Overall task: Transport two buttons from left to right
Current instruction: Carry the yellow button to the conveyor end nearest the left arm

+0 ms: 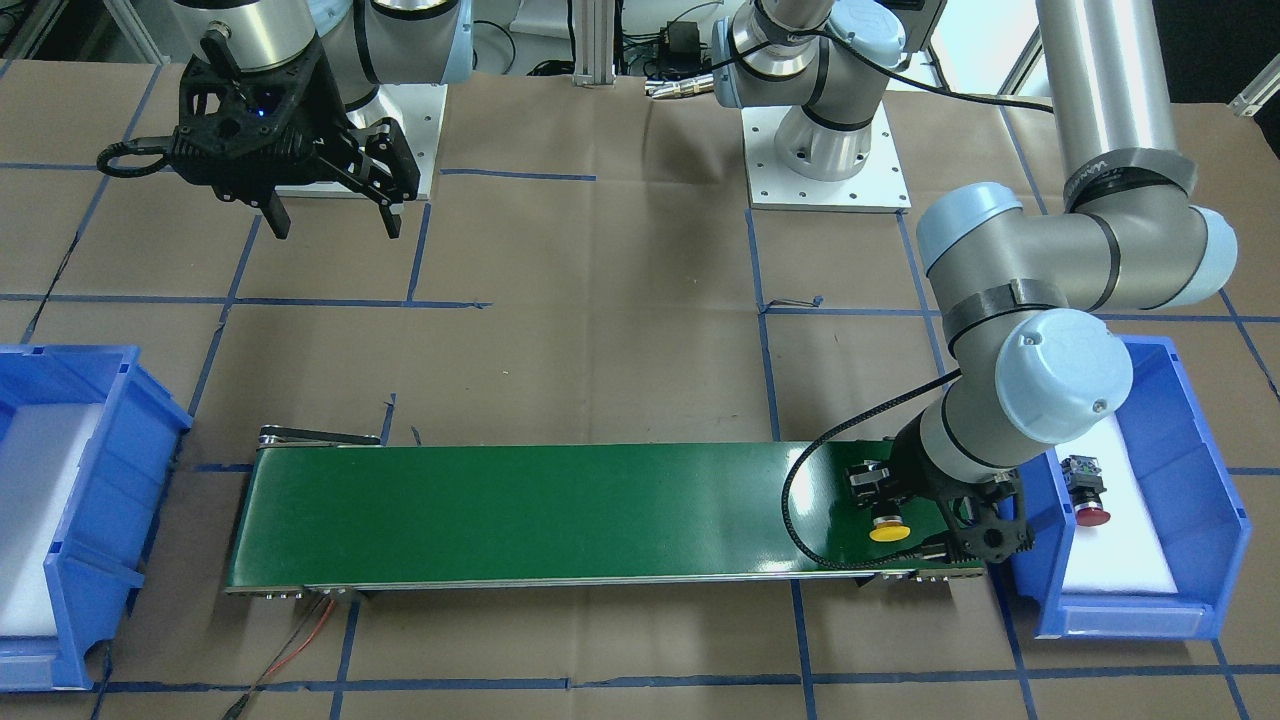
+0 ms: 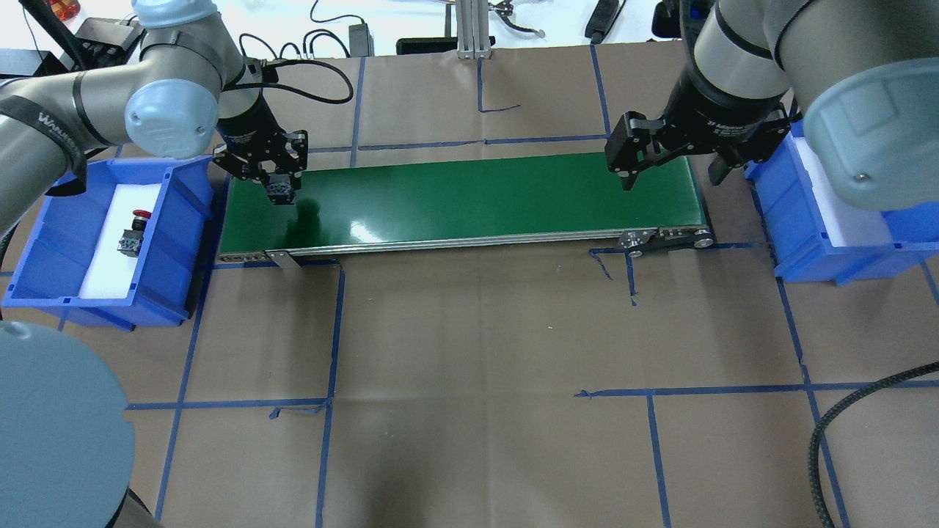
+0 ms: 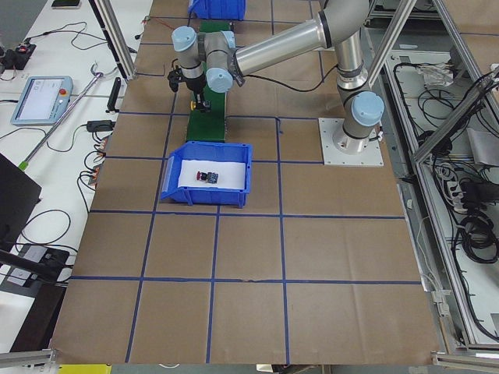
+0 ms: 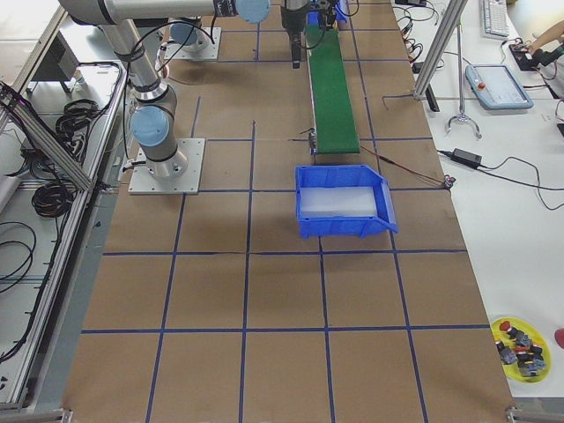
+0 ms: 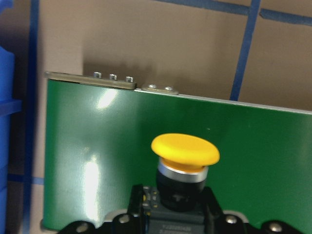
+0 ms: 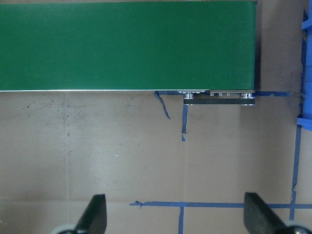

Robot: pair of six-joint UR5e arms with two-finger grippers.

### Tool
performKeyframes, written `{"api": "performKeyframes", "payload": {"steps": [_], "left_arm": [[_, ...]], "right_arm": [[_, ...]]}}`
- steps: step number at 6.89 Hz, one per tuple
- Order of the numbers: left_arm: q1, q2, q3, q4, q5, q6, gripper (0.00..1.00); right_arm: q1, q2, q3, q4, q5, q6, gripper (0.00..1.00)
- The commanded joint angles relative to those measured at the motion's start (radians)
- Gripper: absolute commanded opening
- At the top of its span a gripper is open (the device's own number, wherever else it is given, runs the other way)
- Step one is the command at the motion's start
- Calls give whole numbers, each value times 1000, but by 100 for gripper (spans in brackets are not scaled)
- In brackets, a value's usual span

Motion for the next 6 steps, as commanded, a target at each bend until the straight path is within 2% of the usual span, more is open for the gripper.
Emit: {"api": "performKeyframes", "payload": {"steps": [1, 2, 3, 4, 6], "left_arm": [[-3, 2, -53, 39, -1, 7, 1], [-2, 2, -98, 144, 4, 10, 1], [-2, 5, -112, 157, 2, 11, 15], [-2, 8, -115, 162, 1, 10, 98], [7, 33, -74, 150, 2, 11, 100]], "right_arm": [[0, -1, -1, 0, 1, 0, 100], [0, 0, -1, 0, 1, 0, 100], [0, -1, -1, 0, 1, 0, 100], [0, 0, -1, 0, 1, 0, 100], [0, -1, -4, 0, -1, 0, 100]]}}
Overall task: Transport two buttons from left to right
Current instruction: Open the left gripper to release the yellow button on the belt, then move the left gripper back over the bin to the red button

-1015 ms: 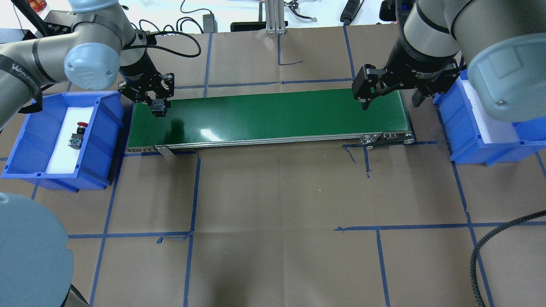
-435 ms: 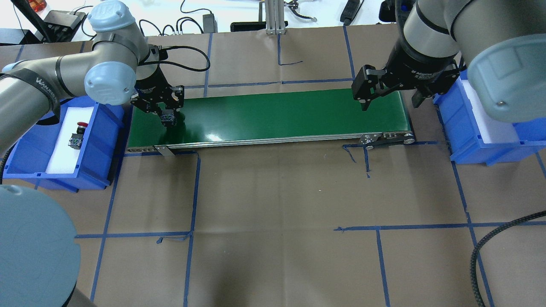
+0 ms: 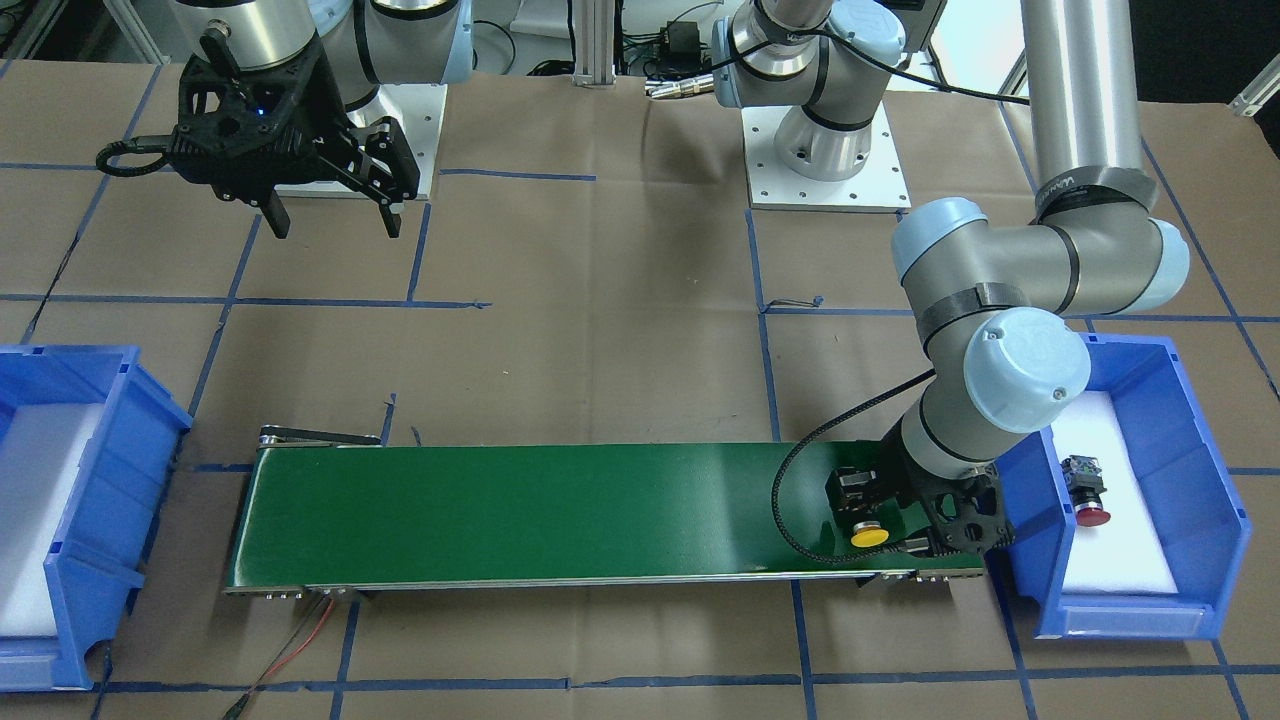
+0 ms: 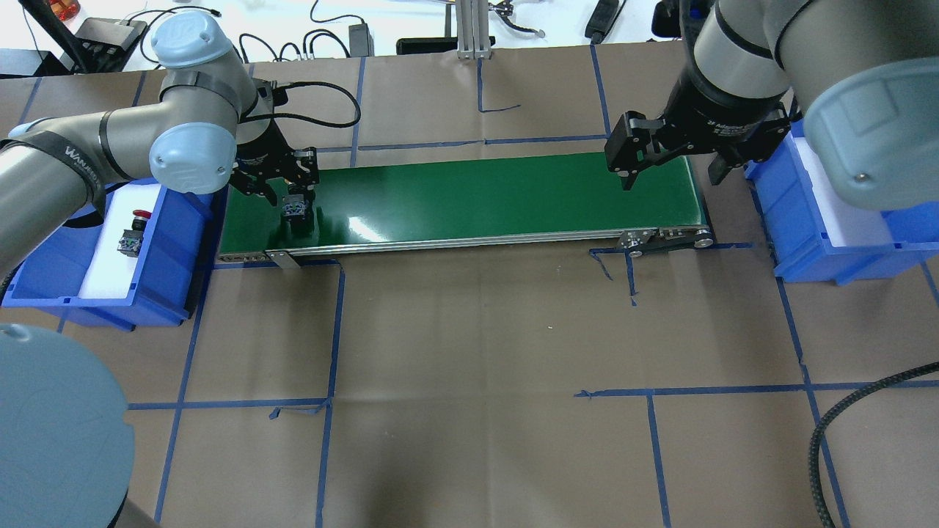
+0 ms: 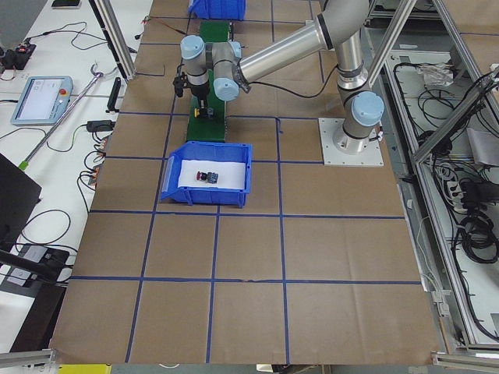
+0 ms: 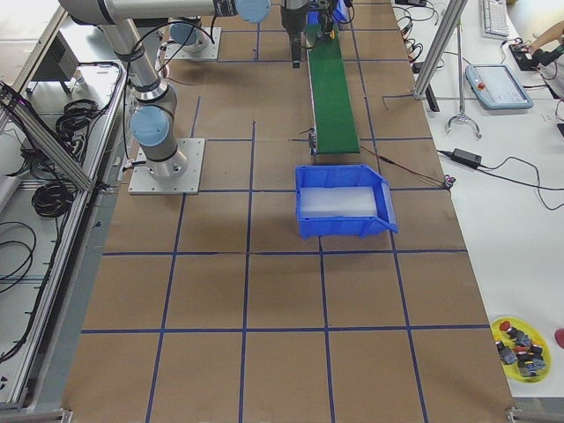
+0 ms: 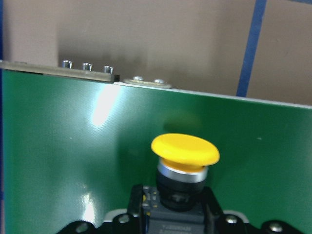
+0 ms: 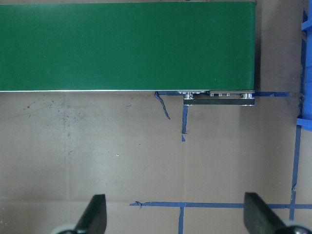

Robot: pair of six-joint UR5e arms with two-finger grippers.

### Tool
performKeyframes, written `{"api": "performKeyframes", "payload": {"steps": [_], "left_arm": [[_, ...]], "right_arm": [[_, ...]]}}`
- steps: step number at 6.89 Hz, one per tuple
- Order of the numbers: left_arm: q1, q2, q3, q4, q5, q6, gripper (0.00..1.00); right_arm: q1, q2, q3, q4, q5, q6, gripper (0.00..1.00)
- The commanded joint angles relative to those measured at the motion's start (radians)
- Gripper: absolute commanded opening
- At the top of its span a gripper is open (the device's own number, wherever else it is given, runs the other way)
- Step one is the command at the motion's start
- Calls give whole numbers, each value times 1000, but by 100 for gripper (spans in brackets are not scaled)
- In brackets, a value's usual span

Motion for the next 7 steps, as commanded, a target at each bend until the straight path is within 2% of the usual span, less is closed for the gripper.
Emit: {"api": "performKeyframes", "payload": {"steps": [1, 3, 4, 7], "left_arm": [[6, 60, 55, -67, -2, 2, 100], [12, 130, 208, -345, -2, 23, 100], [27, 145, 248, -428, 3, 90, 100], [189, 148, 243, -443, -3, 285, 100]], "right_arm": [[0, 0, -2, 0, 0, 0, 100], [0, -1, -2, 0, 0, 0, 100], [0, -1, -2, 0, 0, 0, 100], [0, -1, -2, -2, 1, 0, 100]]}}
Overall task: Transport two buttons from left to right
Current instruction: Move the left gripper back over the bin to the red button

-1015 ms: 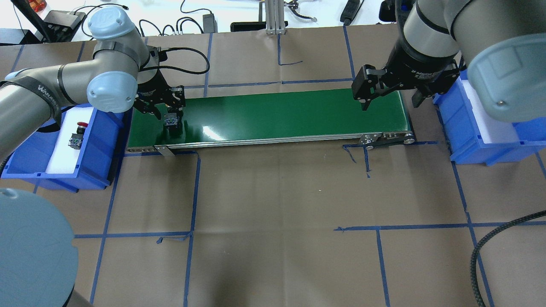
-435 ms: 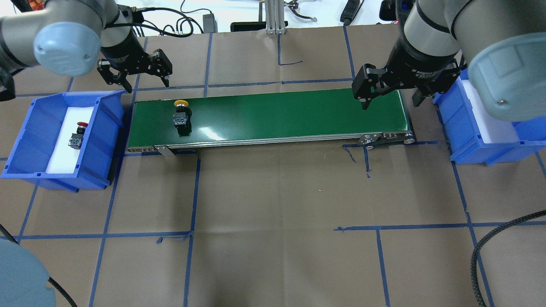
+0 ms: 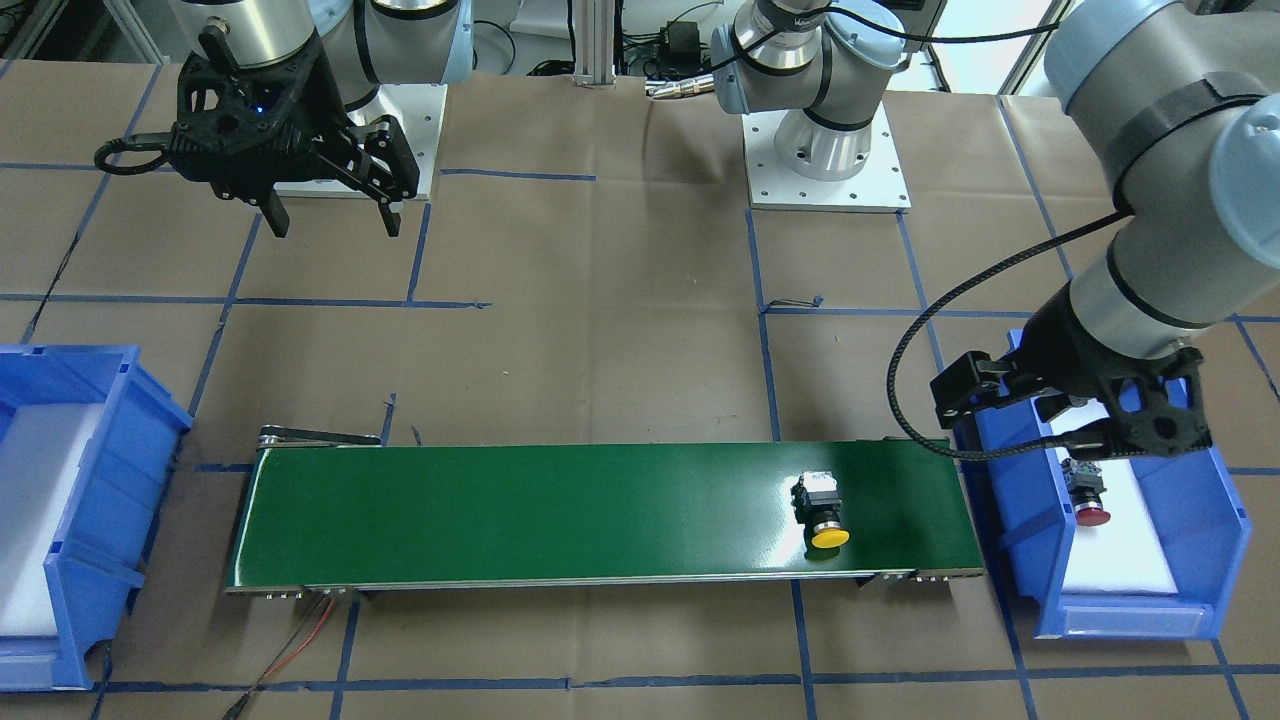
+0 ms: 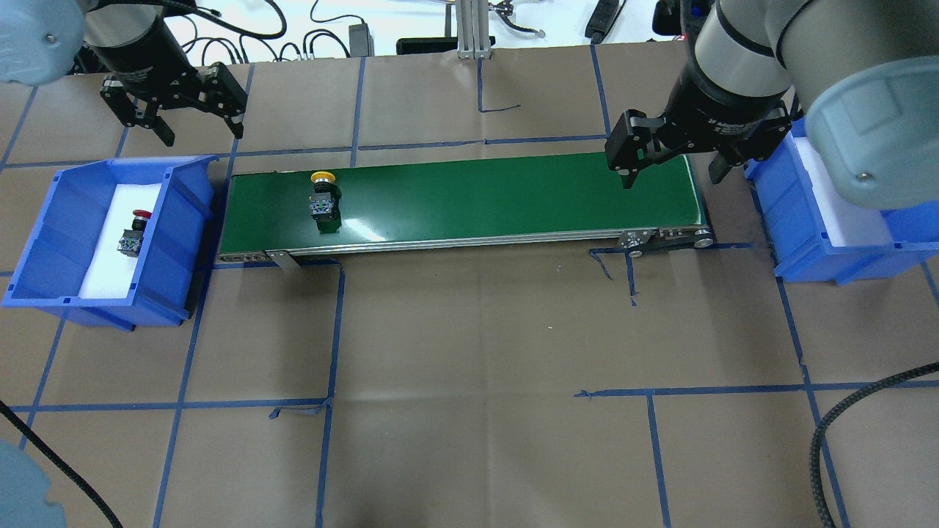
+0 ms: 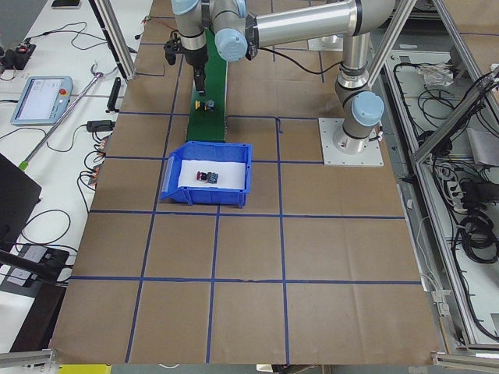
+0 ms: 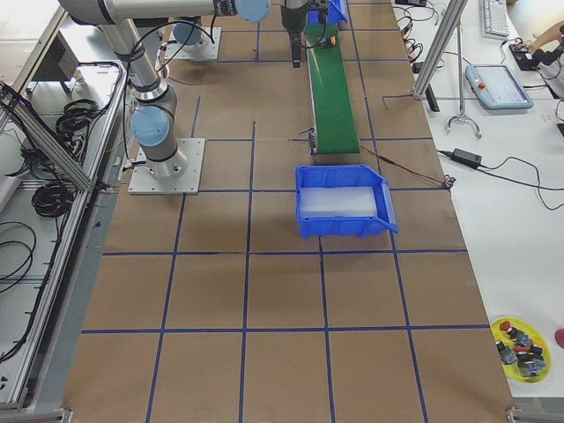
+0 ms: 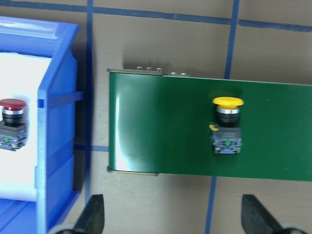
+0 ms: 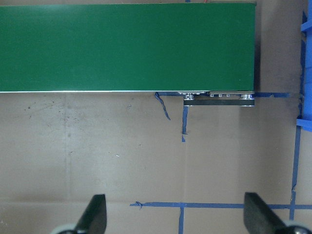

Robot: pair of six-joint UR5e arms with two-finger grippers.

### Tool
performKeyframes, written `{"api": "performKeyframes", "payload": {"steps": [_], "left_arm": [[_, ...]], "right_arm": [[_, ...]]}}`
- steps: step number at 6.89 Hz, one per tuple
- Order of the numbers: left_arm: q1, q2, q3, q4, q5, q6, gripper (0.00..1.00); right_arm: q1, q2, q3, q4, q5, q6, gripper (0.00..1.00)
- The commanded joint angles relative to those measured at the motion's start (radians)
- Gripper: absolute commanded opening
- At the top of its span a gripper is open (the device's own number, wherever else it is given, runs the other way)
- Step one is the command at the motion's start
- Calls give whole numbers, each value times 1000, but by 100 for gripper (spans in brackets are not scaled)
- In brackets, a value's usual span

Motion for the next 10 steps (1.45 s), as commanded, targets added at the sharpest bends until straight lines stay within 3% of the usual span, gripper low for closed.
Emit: {"api": "performKeyframes", "payload": {"steps": [1, 4, 8, 10], "left_arm": [[136, -13, -2, -9, -2, 205, 100], [306, -22, -64, 56, -2, 424, 100], [316, -76, -209, 324, -12, 432, 100], [319, -123, -215, 370, -15, 432, 100]], "right_arm": [[0, 0, 0, -1, 0, 0, 100], [0, 0, 0, 0, -4, 0, 100], [0, 0, 2, 0, 0, 0, 100], [0, 0, 2, 2, 0, 0, 100]]}}
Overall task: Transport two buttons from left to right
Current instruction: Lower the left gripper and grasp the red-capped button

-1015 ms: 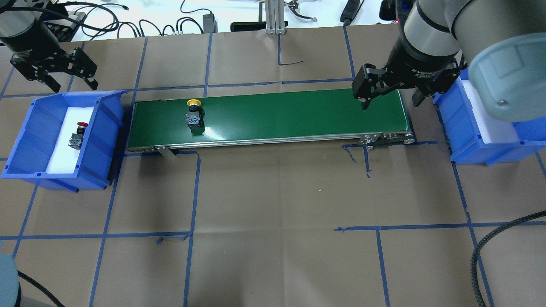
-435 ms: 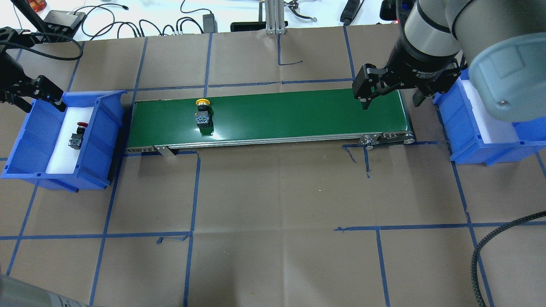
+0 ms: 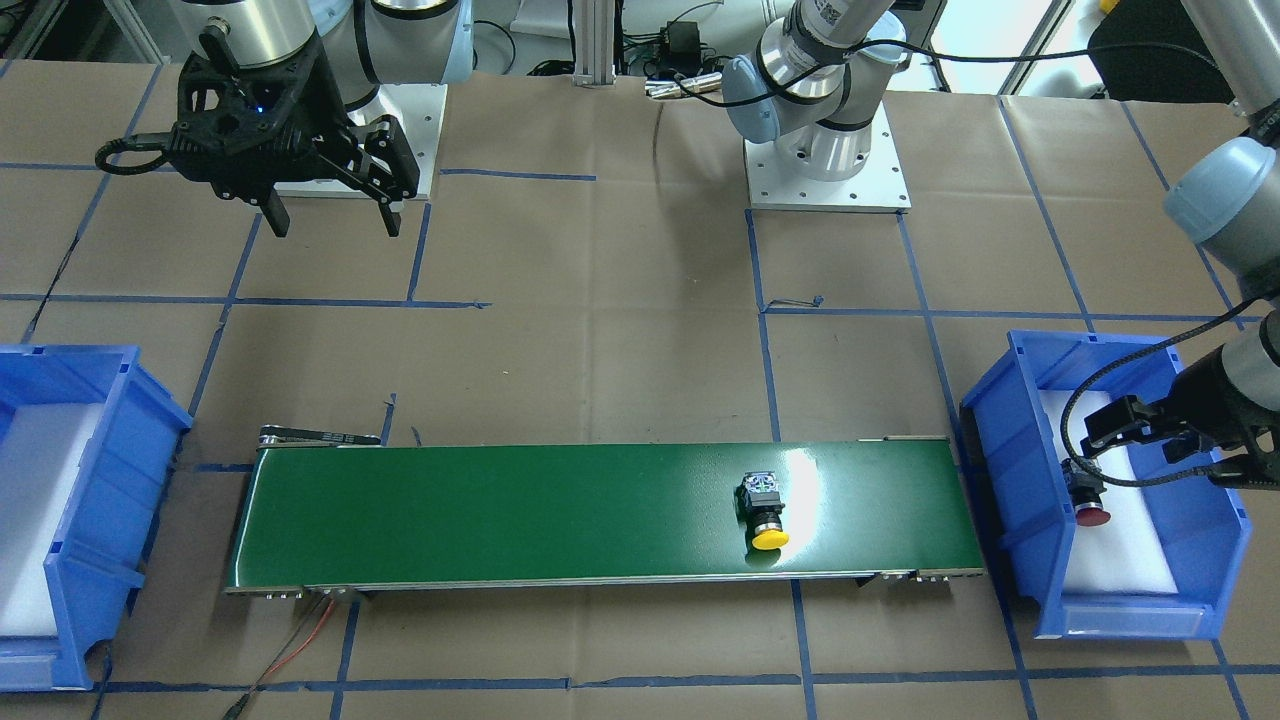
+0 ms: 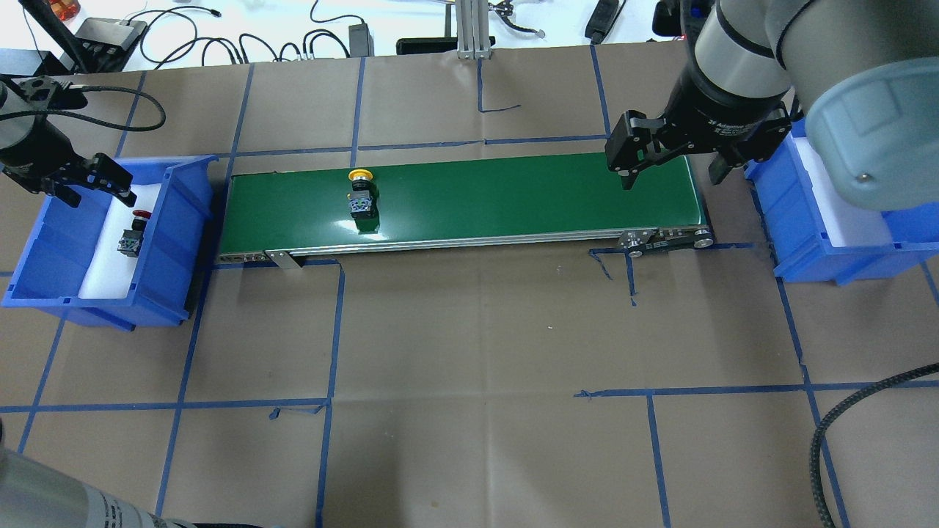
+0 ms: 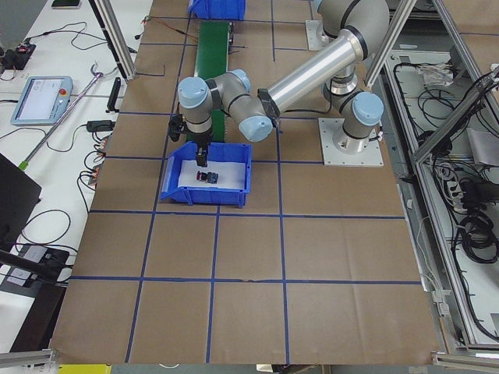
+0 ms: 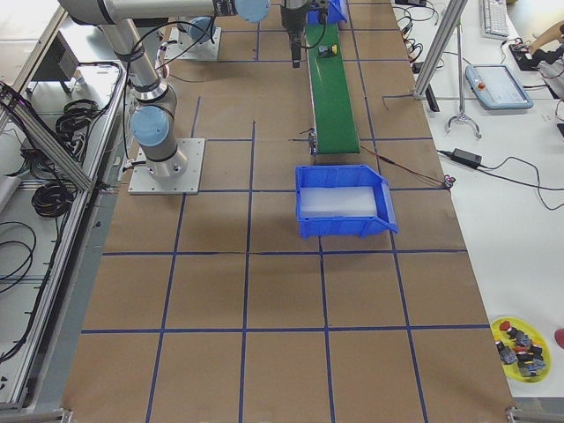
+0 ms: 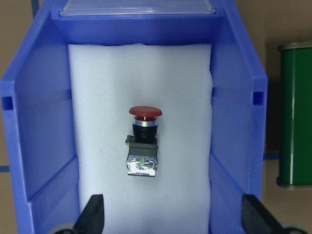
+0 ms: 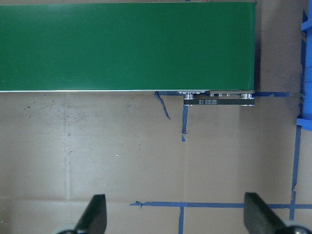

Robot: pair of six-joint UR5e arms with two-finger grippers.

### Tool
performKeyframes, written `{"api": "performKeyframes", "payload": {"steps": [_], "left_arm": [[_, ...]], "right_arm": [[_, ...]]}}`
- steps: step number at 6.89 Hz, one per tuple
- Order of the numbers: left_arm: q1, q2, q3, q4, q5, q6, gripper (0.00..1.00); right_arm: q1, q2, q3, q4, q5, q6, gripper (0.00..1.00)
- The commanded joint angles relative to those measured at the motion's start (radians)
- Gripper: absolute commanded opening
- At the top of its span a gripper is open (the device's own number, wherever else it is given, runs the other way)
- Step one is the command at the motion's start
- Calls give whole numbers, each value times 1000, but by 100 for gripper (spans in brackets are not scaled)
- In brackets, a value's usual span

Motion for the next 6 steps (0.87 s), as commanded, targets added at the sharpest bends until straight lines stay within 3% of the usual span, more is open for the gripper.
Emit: {"api": "performKeyframes", "payload": {"steps": [1, 6], "left_arm": [[8, -44, -8, 46, -3, -1, 100], [9, -104, -78, 199, 0, 0, 100]], "right_arm": [[0, 0, 0, -1, 0, 0, 100], [0, 1, 5, -1, -1, 2, 100]]}}
